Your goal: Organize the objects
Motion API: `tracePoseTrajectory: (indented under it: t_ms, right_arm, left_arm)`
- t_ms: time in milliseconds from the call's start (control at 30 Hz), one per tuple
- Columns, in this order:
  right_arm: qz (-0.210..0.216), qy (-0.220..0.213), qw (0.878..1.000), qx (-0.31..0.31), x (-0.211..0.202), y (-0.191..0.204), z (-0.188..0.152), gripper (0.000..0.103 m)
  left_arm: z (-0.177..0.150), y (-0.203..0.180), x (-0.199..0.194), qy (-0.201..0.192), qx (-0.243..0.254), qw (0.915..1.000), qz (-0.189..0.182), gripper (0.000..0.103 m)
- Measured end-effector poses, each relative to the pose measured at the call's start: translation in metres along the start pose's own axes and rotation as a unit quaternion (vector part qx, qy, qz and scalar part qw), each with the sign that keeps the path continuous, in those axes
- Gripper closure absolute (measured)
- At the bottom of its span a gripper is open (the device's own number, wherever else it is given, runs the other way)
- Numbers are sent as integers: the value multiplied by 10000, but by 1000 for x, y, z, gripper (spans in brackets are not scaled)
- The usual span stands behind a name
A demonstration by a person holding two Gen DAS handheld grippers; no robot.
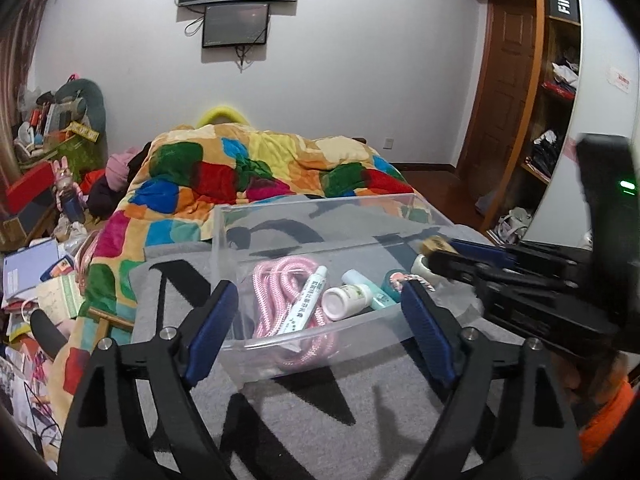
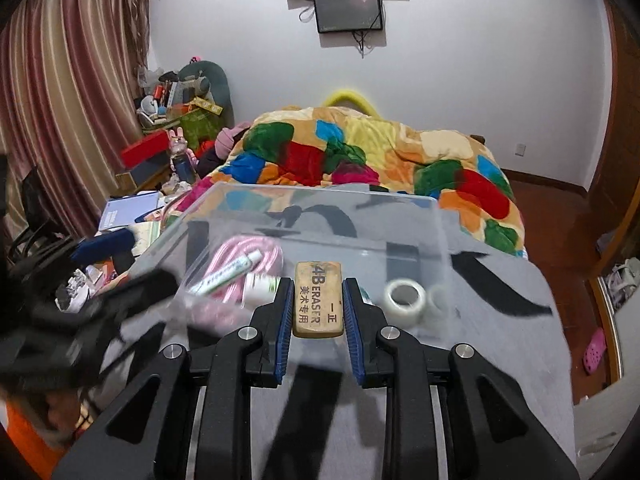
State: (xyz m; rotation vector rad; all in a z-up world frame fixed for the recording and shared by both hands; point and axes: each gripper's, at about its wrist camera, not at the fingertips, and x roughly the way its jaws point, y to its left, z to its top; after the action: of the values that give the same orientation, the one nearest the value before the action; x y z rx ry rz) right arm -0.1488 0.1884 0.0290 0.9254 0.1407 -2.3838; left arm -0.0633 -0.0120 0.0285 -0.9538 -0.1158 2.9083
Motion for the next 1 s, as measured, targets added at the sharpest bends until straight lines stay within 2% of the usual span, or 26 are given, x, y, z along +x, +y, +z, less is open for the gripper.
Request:
tracePoseTrajectory:
  t_ms: [233, 400, 567, 767, 800, 867, 1000]
  right_arm:
    - [-45, 511, 9987, 69, 45, 1, 6, 81]
    - [25, 458, 9989, 75, 39, 2, 3, 75]
    - [60, 254, 9996, -48, 18, 5, 2, 68]
    - [243, -161, 9995, -70, -14, 8, -7, 35]
    - [236, -214, 9995, -76, -17, 8, -9, 32]
    - [157, -355, 9992, -81, -25, 8, -13, 20]
    - [32, -423, 9990, -114, -31, 5, -22, 19]
  left_arm:
    - [-5, 15, 10, 155, -254, 9996, 17, 18]
    - [-8, 16, 11, 187, -294, 9994, 21, 18]
    - [-7, 12, 1, 42, -216, 9997, 81, 18]
    - [-8, 3, -11, -144, -99, 9998, 81, 13]
    - [-8, 2, -12, -162, -80, 9998, 84, 12]
    - [-10, -1, -15, -199, -9, 9997, 136, 10]
    - [-14, -4, -16, -199, 43, 9997, 134, 7]
